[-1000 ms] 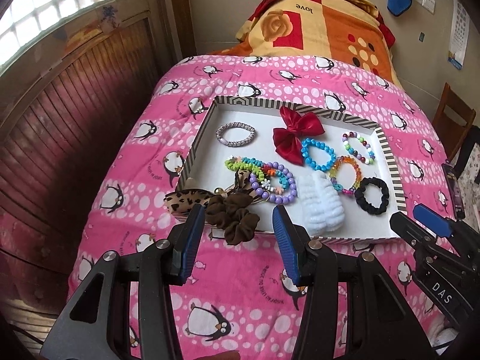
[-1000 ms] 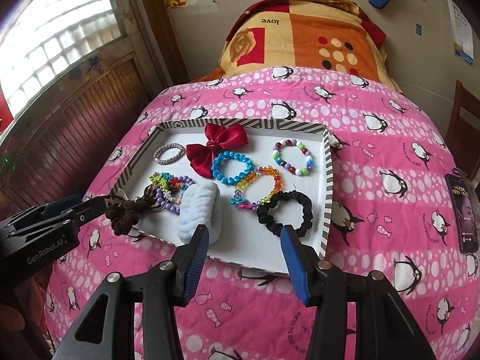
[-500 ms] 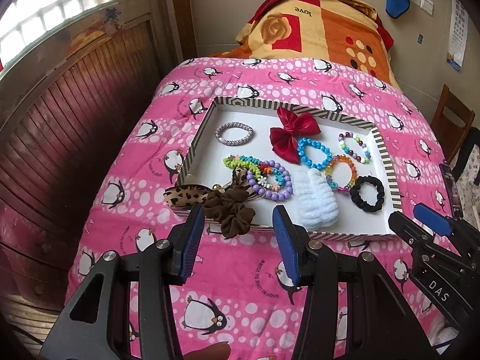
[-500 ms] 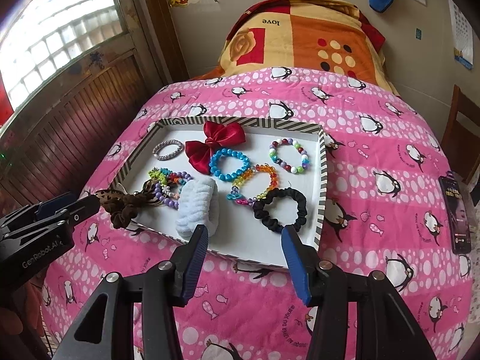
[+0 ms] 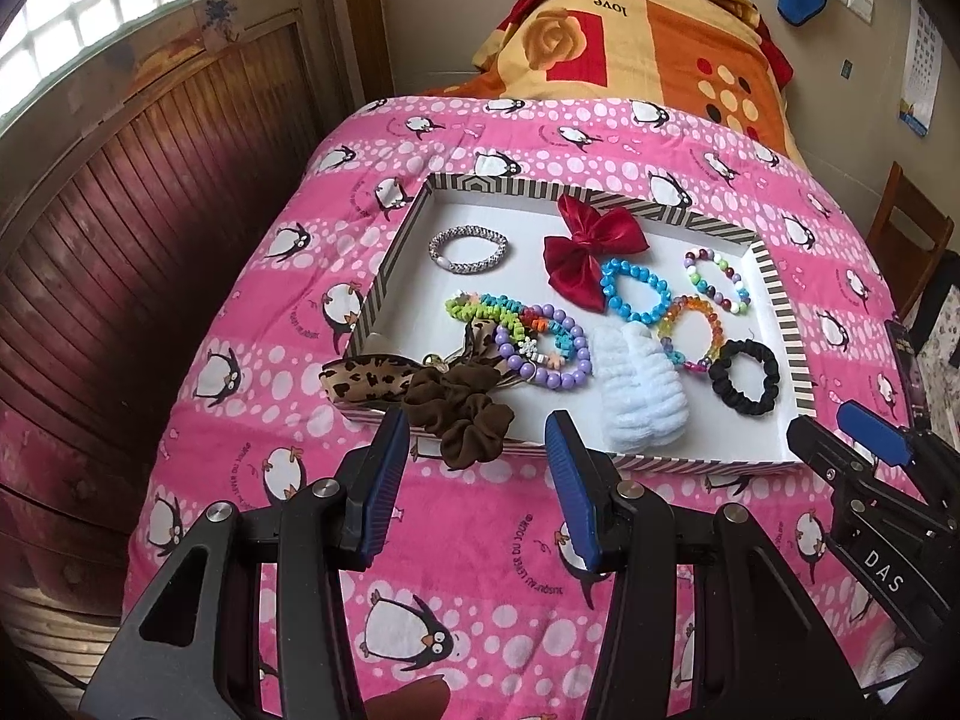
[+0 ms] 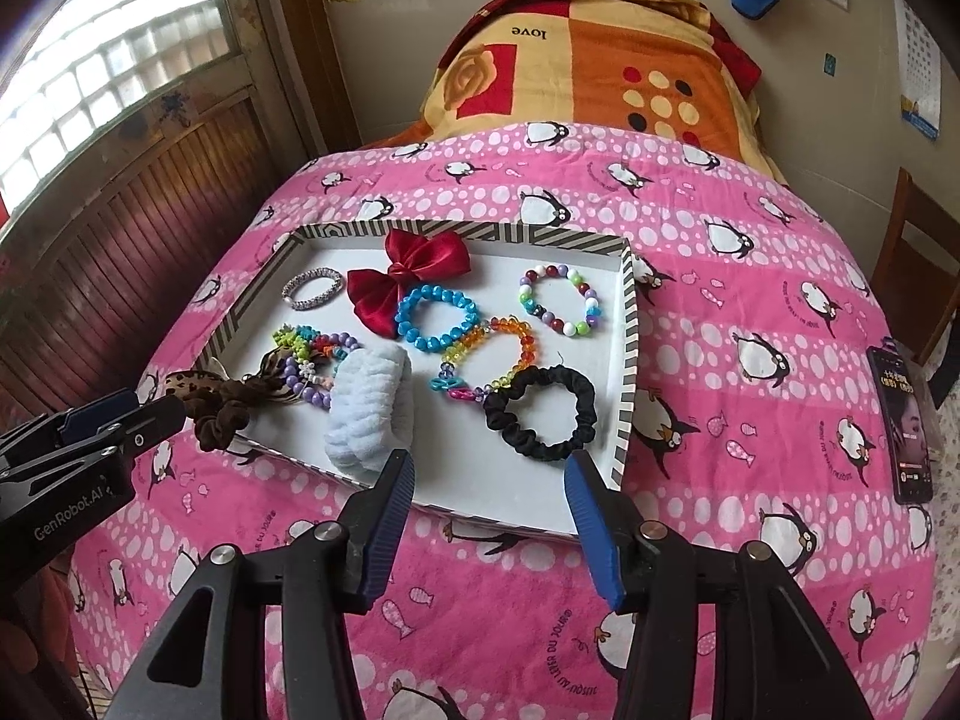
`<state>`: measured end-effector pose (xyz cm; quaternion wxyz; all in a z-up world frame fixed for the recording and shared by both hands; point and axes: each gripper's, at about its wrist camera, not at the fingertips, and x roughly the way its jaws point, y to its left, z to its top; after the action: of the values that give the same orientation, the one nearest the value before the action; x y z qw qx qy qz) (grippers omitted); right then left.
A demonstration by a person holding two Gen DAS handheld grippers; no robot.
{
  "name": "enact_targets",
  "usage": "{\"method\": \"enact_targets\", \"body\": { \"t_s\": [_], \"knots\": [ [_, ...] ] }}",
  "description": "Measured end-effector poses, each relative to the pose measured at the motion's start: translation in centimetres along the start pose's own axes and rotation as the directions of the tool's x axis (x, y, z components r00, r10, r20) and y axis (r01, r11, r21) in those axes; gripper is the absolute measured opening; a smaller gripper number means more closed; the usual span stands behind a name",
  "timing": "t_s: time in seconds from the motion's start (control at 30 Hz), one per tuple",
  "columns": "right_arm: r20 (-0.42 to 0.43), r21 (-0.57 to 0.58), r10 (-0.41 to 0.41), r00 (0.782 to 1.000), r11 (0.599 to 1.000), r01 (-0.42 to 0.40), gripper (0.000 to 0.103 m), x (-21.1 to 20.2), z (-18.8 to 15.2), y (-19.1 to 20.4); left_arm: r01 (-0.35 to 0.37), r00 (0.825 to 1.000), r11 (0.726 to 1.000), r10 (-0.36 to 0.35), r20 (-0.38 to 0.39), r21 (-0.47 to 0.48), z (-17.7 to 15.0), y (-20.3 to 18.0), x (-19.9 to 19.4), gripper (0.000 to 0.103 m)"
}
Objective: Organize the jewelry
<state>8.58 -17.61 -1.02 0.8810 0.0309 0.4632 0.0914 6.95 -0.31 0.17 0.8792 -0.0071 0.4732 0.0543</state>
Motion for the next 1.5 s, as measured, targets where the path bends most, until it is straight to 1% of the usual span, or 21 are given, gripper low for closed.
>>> {"method": "enact_targets", "body": {
  "t_s": [0.2, 0.8, 1.5],
  "knots": [
    [-0.015, 0.0, -0.006, 1.0, 1.0, 0.006, 0.051, 0.5, 0.0, -0.3, 0.018, 1.0, 1.0, -0.018, -0.009, -0.011, 0.0, 0.1, 0.4, 0.047],
    [-0.031, -0.011, -0.015, 0.999, 1.0, 0.014, 0.053, 1.0, -0.4, -0.2, 0.021, 0.999, 1.0, -0.021, -0.029, -0.011, -0.5, 0.2, 1.1, 0.047],
    [-0.043, -0.017, -0.016, 0.999, 1.0, 0.015, 0.055, 1.2, -0.7, 0.1, 0.025, 0.999, 1.0, -0.025, -0.03, -0.01, -0.7, 0.2, 1.0, 0.047]
  ]
}}
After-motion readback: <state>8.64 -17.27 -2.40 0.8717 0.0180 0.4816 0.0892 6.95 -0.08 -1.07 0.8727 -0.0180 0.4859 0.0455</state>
